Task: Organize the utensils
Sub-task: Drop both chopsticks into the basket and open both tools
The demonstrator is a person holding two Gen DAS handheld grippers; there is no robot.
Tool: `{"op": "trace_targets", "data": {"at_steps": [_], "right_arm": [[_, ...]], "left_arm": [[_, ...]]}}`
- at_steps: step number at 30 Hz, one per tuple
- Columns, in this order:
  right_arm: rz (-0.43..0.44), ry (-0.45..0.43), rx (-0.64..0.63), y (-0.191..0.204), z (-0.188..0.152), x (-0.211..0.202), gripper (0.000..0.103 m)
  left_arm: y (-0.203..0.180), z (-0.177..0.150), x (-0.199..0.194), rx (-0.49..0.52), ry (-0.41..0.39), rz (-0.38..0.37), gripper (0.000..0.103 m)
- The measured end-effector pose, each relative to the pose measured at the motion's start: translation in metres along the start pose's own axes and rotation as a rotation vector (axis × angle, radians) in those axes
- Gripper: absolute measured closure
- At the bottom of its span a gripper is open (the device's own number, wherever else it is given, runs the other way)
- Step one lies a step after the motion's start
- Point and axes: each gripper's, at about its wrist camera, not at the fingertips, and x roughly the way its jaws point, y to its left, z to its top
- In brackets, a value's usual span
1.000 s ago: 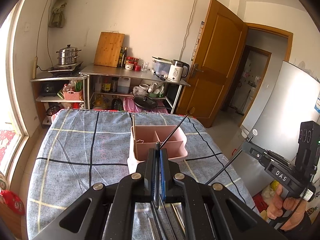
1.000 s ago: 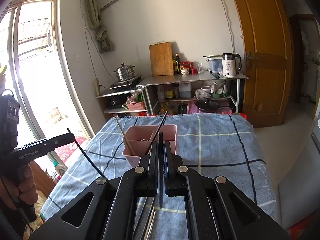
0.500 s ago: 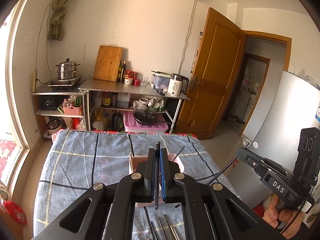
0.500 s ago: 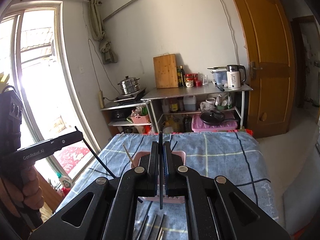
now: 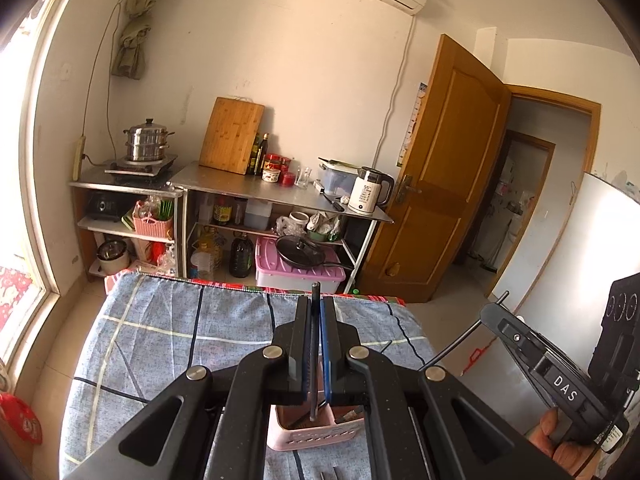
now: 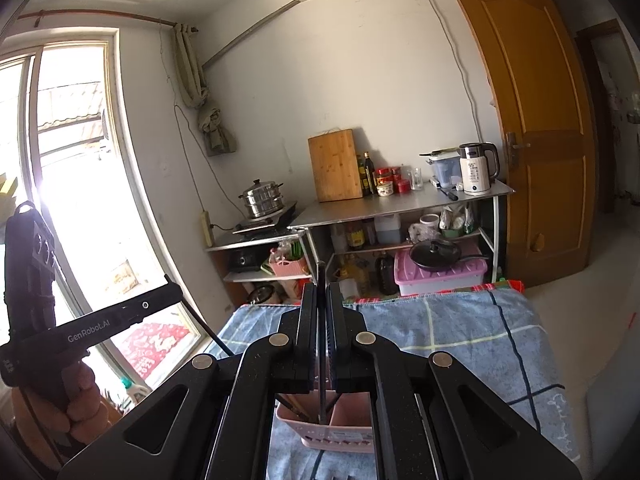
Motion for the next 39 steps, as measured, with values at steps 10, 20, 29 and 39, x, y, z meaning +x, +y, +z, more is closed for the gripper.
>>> {"op": "trace_targets", "data": {"at_steps": [10, 20, 29, 39], "right_arm": [[-0.015, 0.068, 0.048, -0.015, -0.025, 0.031, 0.099], [-0.021, 0.158, 0.050, -0.021, -0.044, 0.049, 0.098], [-0.040, 0.143, 0.023, -0.023, -0.048, 0.025, 0.087], [-0.072, 0.147, -0.022, -0.022, -0.090, -0.029, 0.086]], "left_arm": [[0.036, -0.028, 0.042, -0.085, 0.083, 0.016, 0.099], [0.043, -0.046, 0.059, -0.065, 0.140, 0.052, 0.098], [0.039, -0.055, 0.030, -0.015, 0.091, 0.084, 0.081], [0.021, -0.109, -0.018, 0.037, 0.069, 0.073, 0.081]]}}
